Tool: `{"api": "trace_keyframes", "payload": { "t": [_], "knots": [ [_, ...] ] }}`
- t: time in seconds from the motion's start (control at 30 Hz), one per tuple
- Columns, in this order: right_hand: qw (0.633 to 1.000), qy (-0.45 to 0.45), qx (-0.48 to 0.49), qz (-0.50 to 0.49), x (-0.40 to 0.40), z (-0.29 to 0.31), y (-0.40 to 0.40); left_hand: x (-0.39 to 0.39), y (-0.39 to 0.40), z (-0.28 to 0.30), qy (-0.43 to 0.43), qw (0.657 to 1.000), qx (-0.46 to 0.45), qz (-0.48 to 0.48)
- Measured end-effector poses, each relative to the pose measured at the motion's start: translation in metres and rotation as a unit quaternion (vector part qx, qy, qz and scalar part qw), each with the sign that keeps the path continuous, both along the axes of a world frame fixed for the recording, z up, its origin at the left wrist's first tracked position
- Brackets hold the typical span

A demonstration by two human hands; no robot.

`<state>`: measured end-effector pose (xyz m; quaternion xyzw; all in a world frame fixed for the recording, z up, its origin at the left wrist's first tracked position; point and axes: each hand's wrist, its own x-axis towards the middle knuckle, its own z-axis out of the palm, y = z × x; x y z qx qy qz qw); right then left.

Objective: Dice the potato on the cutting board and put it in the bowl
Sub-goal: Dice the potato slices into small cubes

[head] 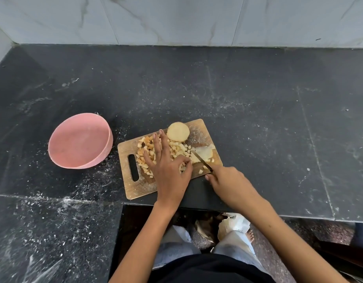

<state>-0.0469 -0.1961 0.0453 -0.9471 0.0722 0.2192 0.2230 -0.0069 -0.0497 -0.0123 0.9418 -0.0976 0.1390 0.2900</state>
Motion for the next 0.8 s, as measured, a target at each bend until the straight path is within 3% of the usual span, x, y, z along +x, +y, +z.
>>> {"api": "trace_keyframes", "payload": {
  "t": [0.17,0.27,0.63,0.8],
  "knots": [
    [0.999,-0.053,-0.001,0.0,0.011,0.006,-0.026,0.004,0.006,0.009,0.006,0.999,-0.04,-0.008],
    [0.993,-0.103,0.049,-0.036,0.02,-0.003,-0.028,0.004,0.008,0.015,0.013,0.998,-0.054,0.01],
    [0.976,-0.158,0.136,-0.061,0.036,-0.024,0.0,-0.007,0.032,0.022,0.08,0.995,-0.039,0.044],
    [0.972,-0.169,0.162,-0.023,0.044,-0.022,0.013,-0.019,0.047,0.027,0.113,0.99,-0.063,0.063]
  ]
}}
